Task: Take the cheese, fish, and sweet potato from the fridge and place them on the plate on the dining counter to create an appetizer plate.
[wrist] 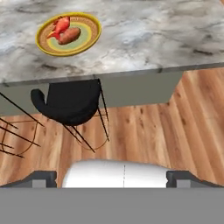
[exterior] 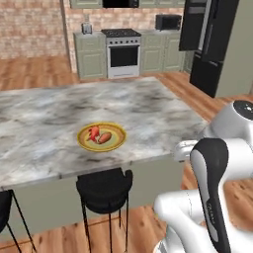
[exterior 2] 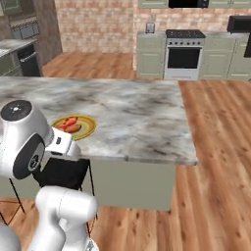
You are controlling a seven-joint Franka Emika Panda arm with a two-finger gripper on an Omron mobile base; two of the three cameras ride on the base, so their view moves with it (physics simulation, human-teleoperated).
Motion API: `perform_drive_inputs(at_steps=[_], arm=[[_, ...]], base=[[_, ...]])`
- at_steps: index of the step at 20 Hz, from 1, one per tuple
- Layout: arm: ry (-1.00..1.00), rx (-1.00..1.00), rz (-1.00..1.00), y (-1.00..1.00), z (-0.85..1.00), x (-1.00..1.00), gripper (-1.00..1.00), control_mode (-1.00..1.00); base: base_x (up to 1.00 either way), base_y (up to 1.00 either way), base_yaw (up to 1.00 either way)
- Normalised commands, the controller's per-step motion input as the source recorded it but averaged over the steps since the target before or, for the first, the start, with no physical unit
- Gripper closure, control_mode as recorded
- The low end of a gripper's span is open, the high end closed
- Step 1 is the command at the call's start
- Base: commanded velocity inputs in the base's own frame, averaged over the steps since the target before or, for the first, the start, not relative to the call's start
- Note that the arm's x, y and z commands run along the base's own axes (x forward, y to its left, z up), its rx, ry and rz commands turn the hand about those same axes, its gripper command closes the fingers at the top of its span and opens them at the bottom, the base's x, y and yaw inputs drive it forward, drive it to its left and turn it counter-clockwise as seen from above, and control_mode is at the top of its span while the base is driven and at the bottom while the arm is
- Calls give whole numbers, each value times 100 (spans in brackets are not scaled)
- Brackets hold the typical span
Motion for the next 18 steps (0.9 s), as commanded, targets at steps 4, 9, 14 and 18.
perform_drive_inputs(at_steps=[4, 9, 14, 18], arm=[[0, 0, 0, 0, 0, 0, -100, 100], [0, 0, 0, 0, 0, 0, -100, 100], [0, 0, 0, 0, 0, 0, -100, 100], [0, 0, 0, 0, 0, 0, -100, 100]], base=[[0, -100, 0], [4, -100, 0], [1, -100, -1], [1, -100, -3]])
